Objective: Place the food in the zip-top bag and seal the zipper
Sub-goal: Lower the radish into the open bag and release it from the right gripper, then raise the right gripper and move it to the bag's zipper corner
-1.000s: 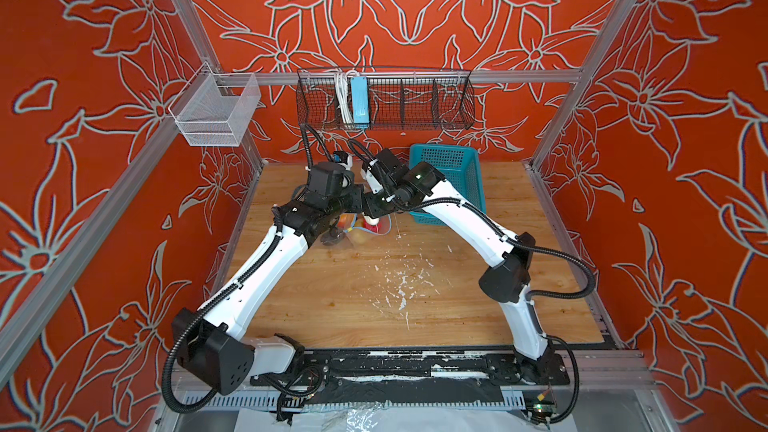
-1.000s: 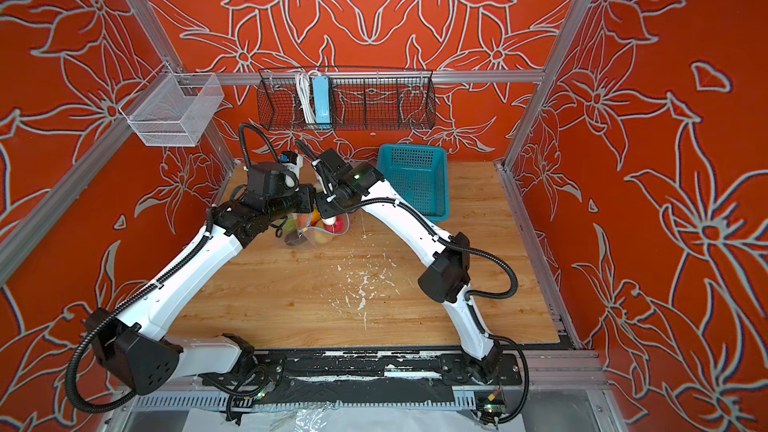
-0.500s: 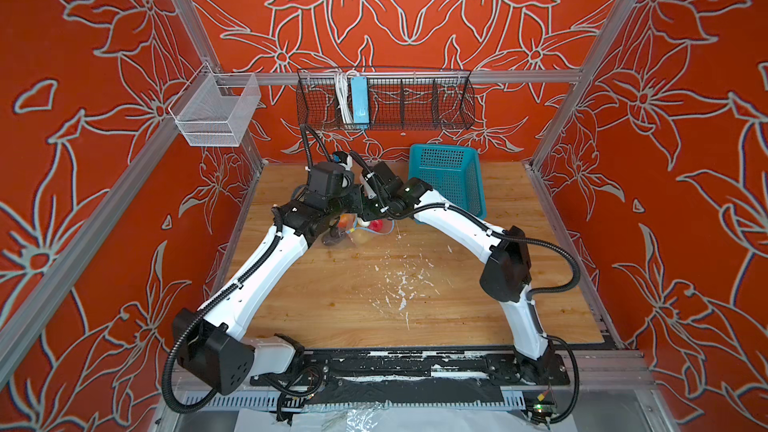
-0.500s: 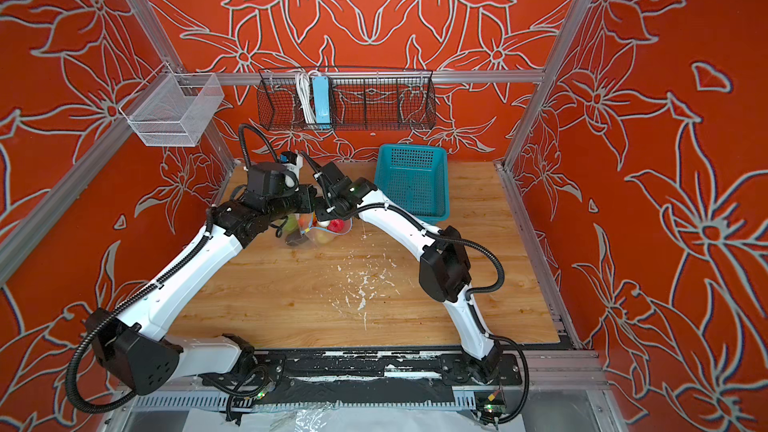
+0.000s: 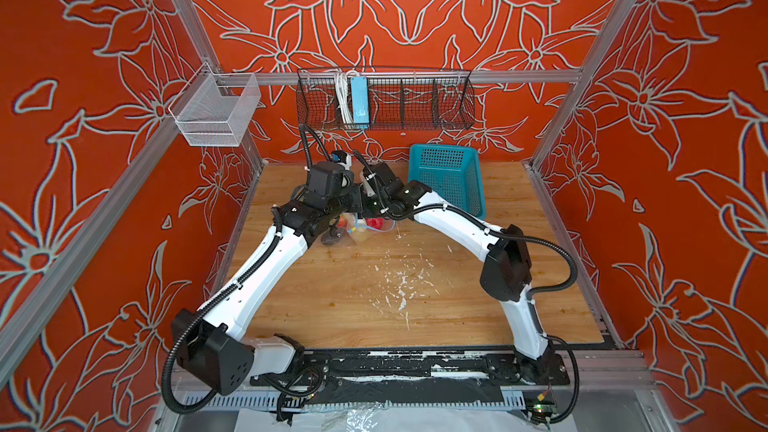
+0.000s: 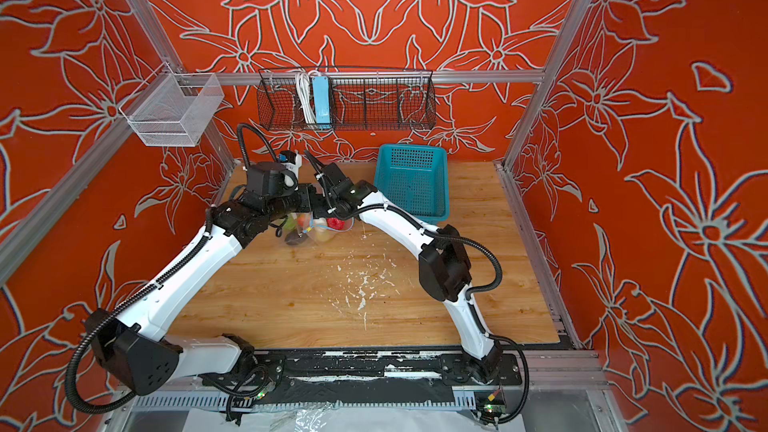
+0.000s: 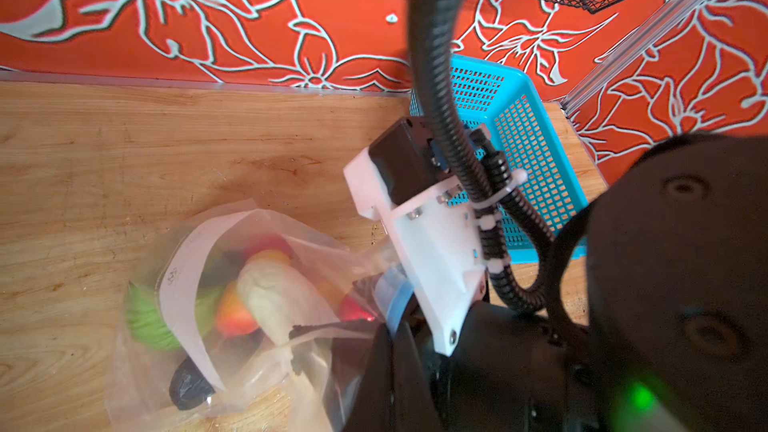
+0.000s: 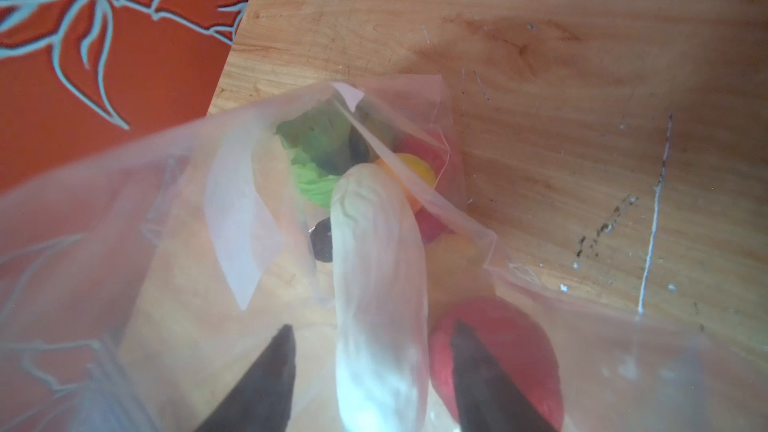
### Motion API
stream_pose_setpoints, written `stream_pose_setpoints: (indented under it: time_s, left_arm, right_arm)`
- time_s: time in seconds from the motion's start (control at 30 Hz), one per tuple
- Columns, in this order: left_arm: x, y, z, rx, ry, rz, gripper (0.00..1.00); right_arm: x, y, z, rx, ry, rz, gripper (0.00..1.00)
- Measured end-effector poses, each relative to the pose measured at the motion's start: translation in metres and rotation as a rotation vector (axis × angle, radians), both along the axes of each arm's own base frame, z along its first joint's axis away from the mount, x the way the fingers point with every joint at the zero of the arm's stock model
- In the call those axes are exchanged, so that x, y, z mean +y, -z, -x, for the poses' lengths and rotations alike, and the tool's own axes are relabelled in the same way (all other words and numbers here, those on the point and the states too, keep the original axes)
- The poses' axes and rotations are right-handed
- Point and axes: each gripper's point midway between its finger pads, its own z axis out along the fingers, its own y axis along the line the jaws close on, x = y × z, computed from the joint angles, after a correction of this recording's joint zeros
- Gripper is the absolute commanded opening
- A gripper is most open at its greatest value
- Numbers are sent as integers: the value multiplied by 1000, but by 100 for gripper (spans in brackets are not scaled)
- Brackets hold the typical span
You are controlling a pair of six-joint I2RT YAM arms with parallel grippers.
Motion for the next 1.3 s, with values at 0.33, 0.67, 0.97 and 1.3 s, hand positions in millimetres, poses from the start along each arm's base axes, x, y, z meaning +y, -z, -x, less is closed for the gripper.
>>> stream_pose_setpoints:
  time_s: [0.33, 0.67, 0.97, 1.3]
  left_arm:
    - [2, -1, -2, -11, -10, -11, 0]
    - [6, 10, -6, 19, -36, -48, 0]
    - [9, 10, -7, 17, -45, -62, 0]
    - [9, 11, -7, 18, -46, -63, 0]
  right_arm:
    - [-6, -9, 5, 8, 10, 2, 56]
    - [-19, -45, 18, -22, 25, -52, 34]
    - [-43, -45, 40, -54, -1, -36, 37]
    - [-59, -94, 67, -391, -244, -44, 98]
